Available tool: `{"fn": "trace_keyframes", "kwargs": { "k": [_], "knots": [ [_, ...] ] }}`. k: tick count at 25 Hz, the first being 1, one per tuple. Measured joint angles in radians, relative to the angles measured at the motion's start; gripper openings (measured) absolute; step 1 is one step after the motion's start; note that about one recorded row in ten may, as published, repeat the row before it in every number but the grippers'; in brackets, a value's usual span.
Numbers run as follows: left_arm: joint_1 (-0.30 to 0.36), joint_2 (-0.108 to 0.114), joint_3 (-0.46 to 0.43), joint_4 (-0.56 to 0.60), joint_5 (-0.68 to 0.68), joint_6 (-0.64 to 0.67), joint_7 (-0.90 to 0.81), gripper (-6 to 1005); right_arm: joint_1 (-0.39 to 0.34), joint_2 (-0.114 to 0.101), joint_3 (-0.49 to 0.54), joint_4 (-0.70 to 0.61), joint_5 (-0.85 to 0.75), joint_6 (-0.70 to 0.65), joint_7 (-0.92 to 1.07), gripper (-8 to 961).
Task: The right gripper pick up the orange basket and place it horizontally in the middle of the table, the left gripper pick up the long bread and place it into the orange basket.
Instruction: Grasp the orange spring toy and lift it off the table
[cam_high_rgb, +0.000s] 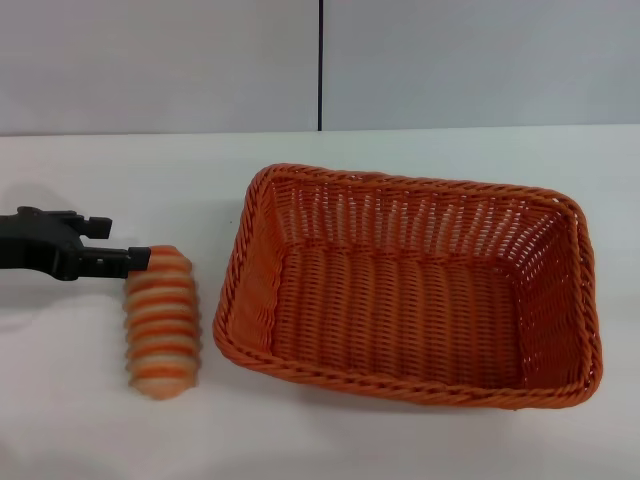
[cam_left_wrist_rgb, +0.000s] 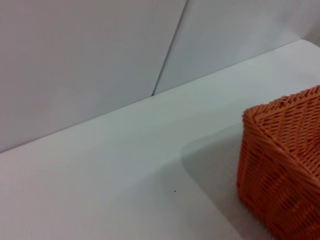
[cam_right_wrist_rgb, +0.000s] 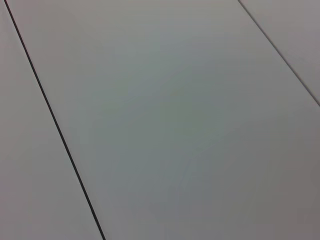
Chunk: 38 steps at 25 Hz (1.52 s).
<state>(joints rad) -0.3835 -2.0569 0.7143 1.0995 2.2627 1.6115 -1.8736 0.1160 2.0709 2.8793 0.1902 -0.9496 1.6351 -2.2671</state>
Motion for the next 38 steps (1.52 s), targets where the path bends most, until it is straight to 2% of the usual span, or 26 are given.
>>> {"fn": "trace_keyframes", "kwargs": {
  "k": [18, 38],
  "knots": [
    [-0.011, 0.004, 0.025, -0.157, 0.000, -0.106, 0.058, 830, -0.001, -0.002, 0.000, -0.005, 0.024, 0.001, 0.026, 500],
    [-0.014, 0.002, 0.052, -0.176, 0.000, -0.132, 0.067, 830, -0.004, -0.005, 0.000, -0.005, 0.025, 0.008, 0.028, 501]
  ]
}}
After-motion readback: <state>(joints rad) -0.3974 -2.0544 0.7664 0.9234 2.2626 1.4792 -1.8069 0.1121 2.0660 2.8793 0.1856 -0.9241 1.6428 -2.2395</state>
